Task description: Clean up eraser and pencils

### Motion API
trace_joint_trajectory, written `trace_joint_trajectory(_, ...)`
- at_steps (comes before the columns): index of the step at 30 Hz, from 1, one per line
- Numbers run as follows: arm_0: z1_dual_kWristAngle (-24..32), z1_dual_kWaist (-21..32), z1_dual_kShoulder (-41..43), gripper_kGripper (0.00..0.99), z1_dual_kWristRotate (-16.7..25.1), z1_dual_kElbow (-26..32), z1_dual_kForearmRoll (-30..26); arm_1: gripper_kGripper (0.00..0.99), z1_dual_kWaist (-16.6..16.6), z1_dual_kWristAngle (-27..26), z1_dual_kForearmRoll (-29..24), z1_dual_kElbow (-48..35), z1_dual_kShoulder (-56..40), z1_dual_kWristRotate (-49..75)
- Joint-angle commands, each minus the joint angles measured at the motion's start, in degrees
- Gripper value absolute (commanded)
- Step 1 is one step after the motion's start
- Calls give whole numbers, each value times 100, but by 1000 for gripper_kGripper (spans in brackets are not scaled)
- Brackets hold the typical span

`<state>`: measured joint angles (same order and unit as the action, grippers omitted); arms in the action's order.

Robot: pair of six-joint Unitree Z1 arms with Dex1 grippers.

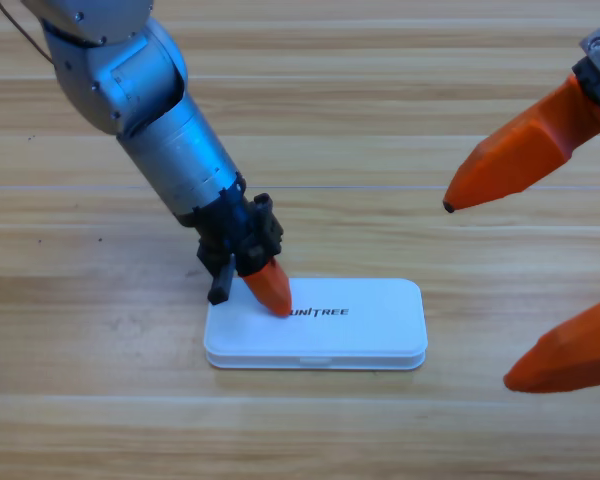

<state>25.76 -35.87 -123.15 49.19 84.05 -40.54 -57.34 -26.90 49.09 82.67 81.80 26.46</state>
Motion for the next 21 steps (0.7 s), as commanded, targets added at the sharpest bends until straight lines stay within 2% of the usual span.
trace_joint_trajectory(1,-194,-175,-324,0,-41,-214,72,988,-154,-52,-172,-102,240,-70)
trace_joint_trajectory(5,-326,-201,274,0,-296,-152,-183,988,-154,-52,-163,-102,240,-70)
trace_joint_trajectory(10,-502,-403,1355,0,-437,340,-1229,988,-154,-43,-163,-111,240,-79)
trace_joint_trajectory(13,-616,-693,2067,0,-595,586,-1703,988,-154,-43,-163,-111,240,-79)
trace_joint_trajectory(16,-643,-1098,2418,0,-850,1210,-2380,988,-154,-34,-163,-111,240,-88)
trace_joint_trajectory(18,-651,-1405,2524,0,-1096,1544,-2617,988,-154,-43,-163,-111,240,-97)
trace_joint_trajectory(21,-607,-1660,2665,0,-1052,1544,-2679,988,-154,-34,-163,-111,231,-97)
